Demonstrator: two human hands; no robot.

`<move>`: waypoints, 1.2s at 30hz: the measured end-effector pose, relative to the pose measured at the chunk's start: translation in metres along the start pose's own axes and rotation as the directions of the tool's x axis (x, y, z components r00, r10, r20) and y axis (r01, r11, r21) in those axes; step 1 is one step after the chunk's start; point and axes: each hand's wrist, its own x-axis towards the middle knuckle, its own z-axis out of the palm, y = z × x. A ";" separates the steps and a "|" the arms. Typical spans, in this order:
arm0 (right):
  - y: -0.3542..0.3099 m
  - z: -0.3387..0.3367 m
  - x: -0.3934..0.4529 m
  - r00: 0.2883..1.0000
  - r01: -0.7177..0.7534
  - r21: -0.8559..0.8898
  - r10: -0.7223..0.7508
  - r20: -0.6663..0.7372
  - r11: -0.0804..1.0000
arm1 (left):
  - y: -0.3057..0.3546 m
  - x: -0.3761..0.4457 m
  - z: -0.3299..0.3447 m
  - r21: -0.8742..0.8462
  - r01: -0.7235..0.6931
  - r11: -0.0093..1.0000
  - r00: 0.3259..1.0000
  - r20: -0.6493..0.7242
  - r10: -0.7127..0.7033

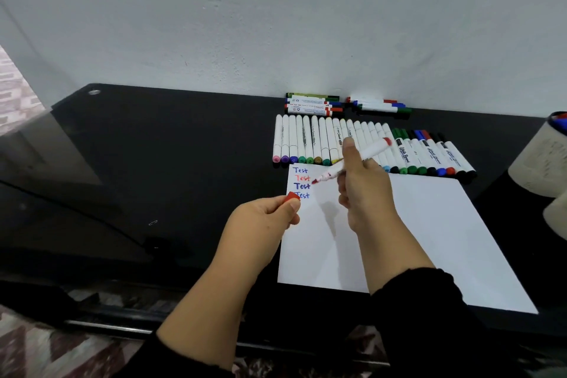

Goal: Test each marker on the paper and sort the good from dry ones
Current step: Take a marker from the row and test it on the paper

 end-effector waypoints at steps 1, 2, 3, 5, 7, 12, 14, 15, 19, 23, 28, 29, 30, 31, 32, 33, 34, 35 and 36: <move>0.002 -0.002 0.001 1.000 0.023 0.003 -0.023 0.009 1.000 | -0.001 0.003 -0.002 -0.003 -0.015 1.000 1.000 -0.022 0.015; 0.004 -0.003 0.001 0.998 0.054 -0.007 -0.053 0.029 0.999 | -0.003 0.007 -0.003 -0.008 -0.027 1.000 0.999 -0.042 0.026; 0.007 -0.003 0.001 0.995 0.083 -0.026 -0.081 0.052 0.996 | -0.003 0.011 -0.004 -0.006 -0.034 0.999 0.997 -0.063 0.034; 0.012 -0.005 0.002 0.987 0.140 -0.094 -0.131 0.089 0.986 | -0.004 0.019 -0.006 0.010 -0.048 0.999 0.993 -0.104 0.049; 0.017 -0.007 0.004 0.980 0.182 -0.184 -0.163 0.112 0.966 | -0.005 0.028 -0.007 0.042 -0.059 0.997 0.989 -0.135 0.064; 0.025 -0.003 0.008 0.975 0.204 -0.233 -0.176 0.136 0.951 | -0.010 0.046 -0.009 0.119 -0.044 0.992 0.985 -0.159 0.063; 0.027 0.001 0.010 0.971 0.229 -0.274 -0.198 0.138 0.934 | -0.010 0.050 -0.008 0.166 -0.041 0.985 0.985 -0.160 0.068; 0.028 0.003 0.010 0.968 0.245 -0.299 -0.213 0.135 0.922 | -0.010 0.052 -0.008 0.180 -0.044 0.983 0.984 -0.160 0.074; 0.031 0.008 0.008 0.958 0.285 -0.342 -0.256 0.128 0.896 | -0.010 0.059 -0.006 0.211 -0.057 0.976 0.983 -0.159 0.092; 0.035 0.007 0.008 0.958 0.285 -0.363 -0.249 0.143 0.887 | -0.012 0.059 -0.005 0.227 -0.053 0.972 0.985 -0.146 0.088; 0.038 0.009 0.009 0.948 0.317 -0.410 -0.270 0.168 0.855 | -0.013 0.059 -0.003 0.232 -0.068 0.970 0.985 -0.137 0.102; 0.038 0.010 0.009 0.945 0.326 -0.419 -0.277 0.173 0.847 | -0.014 0.060 -0.003 0.233 -0.068 0.970 0.986 -0.135 0.101; 0.039 0.010 0.009 0.942 0.334 -0.429 -0.284 0.178 0.839 | -0.014 0.060 -0.002 0.234 -0.067 0.970 0.986 -0.133 0.100; 0.039 0.011 0.009 0.940 0.340 -0.438 -0.287 0.183 0.832 | -0.015 0.061 -0.002 0.236 -0.065 0.970 0.987 -0.130 0.098; 0.040 0.011 0.010 0.938 0.345 -0.449 -0.290 0.187 0.825 | -0.015 0.061 -0.001 0.238 -0.065 0.969 0.987 -0.127 0.097; 0.040 0.012 0.010 0.937 0.350 -0.460 -0.295 0.189 0.816 | -0.015 0.061 -0.001 0.239 -0.066 0.969 0.988 -0.123 0.097; 0.040 0.012 0.010 0.936 0.353 -0.468 -0.301 0.185 0.810 | -0.016 0.062 -0.001 0.238 -0.067 0.969 0.988 -0.120 0.098; 0.039 0.011 0.009 0.937 0.350 -0.470 -0.304 0.174 0.810 | -0.016 0.062 -0.001 0.236 -0.068 0.969 0.988 -0.118 0.098; 0.038 0.011 0.009 0.939 0.343 -0.466 -0.302 0.162 0.816 | -0.016 0.062 -0.001 0.232 -0.067 0.970 0.988 -0.118 0.097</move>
